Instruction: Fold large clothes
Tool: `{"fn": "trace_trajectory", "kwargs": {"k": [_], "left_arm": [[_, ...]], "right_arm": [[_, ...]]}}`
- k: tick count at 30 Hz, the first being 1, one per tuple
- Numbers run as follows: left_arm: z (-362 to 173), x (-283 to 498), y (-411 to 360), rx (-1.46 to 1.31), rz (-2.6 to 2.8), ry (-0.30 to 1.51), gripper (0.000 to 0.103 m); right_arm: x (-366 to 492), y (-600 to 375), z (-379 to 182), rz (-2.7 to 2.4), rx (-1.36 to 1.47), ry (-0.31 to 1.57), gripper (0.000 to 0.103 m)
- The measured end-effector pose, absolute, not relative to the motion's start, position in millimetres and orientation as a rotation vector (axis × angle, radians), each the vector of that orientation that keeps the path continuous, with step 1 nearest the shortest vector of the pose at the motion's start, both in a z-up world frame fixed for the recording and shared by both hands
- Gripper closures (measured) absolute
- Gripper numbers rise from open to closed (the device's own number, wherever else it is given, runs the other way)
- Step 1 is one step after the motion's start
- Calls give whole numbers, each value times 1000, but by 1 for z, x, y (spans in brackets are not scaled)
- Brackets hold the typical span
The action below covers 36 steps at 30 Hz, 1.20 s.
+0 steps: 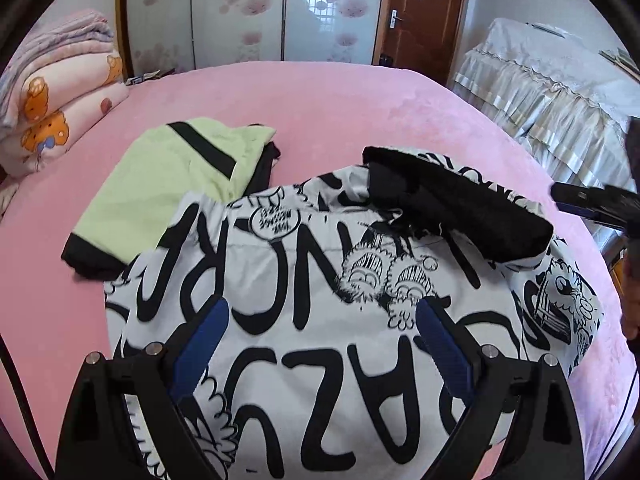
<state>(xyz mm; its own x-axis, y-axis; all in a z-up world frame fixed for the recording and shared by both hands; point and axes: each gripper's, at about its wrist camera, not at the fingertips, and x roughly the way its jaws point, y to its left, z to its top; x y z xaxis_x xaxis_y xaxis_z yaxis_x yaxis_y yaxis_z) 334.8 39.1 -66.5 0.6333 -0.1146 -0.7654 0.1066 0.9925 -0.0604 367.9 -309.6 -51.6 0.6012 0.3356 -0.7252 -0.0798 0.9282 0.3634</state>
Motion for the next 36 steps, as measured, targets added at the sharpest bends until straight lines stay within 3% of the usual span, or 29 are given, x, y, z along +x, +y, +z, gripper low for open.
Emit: {"fn": "trace_trajectory", "kwargs": {"k": [11, 12, 15, 20, 28, 32, 36], "left_arm": [[-77, 361, 25, 17, -152, 897, 9], [-79, 363, 26, 16, -151, 904, 9], [-86, 366, 32, 1, -140, 919, 9], [-86, 366, 48, -44, -106, 930, 9], [-58, 338, 90, -153, -66, 897, 9], [-44, 309, 121, -219, -62, 885, 9], [-50, 279, 143, -250, -94, 932, 9]], "right_arm": [[501, -342, -136, 150, 511, 1162, 45], [508, -339, -142, 159, 516, 1192, 49], [520, -321, -138, 162, 389, 1200, 97], [504, -278, -63, 256, 141, 961, 101], [385, -157, 60, 610, -225, 536, 101], [318, -103, 56, 683, -470, 439, 101], [245, -75, 6, 657, -737, 386, 101]]}}
